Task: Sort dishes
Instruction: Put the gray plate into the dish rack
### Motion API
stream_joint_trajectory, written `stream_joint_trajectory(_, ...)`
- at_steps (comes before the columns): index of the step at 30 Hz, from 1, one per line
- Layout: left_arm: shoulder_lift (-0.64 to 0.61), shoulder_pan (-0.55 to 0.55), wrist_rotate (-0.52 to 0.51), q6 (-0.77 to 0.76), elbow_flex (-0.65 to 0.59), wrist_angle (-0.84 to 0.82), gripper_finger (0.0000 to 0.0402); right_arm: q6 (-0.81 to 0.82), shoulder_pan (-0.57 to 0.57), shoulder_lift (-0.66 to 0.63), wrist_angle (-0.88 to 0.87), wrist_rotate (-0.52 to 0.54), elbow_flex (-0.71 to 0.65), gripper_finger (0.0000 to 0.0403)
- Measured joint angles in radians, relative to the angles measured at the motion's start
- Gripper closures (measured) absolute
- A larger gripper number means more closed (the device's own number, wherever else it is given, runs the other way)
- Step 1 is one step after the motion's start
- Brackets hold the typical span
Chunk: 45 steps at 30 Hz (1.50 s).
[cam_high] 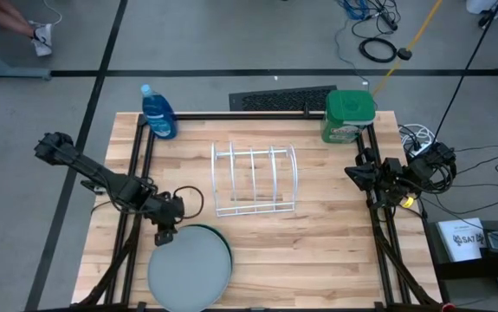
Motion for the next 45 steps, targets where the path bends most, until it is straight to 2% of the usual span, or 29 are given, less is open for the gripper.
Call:
stream_joint_trajectory(17, 0.196, -0.006, 0.038, 0.055, 0.001, 0.001, 0.0253, -0.001, 0.000, 0.000, 0.000, 0.000, 0.000, 0.0392)
stream_joint_trajectory(21, 0.197, -0.005, 0.031, 0.073, 0.001, -0.001, 0.0282, -0.002, 0.000, 0.000, 0.000, 0.000, 0.000, 0.0392)
stream_joint_trajectory(29, 0.181, -0.004, 0.001, 0.081, 0.005, -0.019, 0.0379, -0.006, 0.000, 0.000, 0.001, 0.000, -0.001, 0.0392)
stream_joint_trajectory(32, 0.157, -0.007, -0.014, 0.086, 0.007, -0.050, 0.0393, -0.009, 0.000, 0.000, 0.001, 0.000, -0.001, 0.0392)
stream_joint_trajectory(35, 0.128, -0.005, -0.078, 0.085, 0.031, -0.099, 0.0390, -0.014, 0.000, 0.000, 0.002, 0.000, -0.001, 0.0392)
stream_joint_trajectory(41, 0.083, -0.004, -0.270, 0.080, 0.103, -0.183, 0.0371, -0.021, 0.000, 0.000, 0.002, 0.000, -0.001, 0.0392)
stream_joint_trajectory(45, 0.067, -0.004, -0.323, 0.081, 0.126, -0.186, 0.0370, -0.023, 0.000, 0.000, 0.002, 0.000, -0.001, 0.0392)
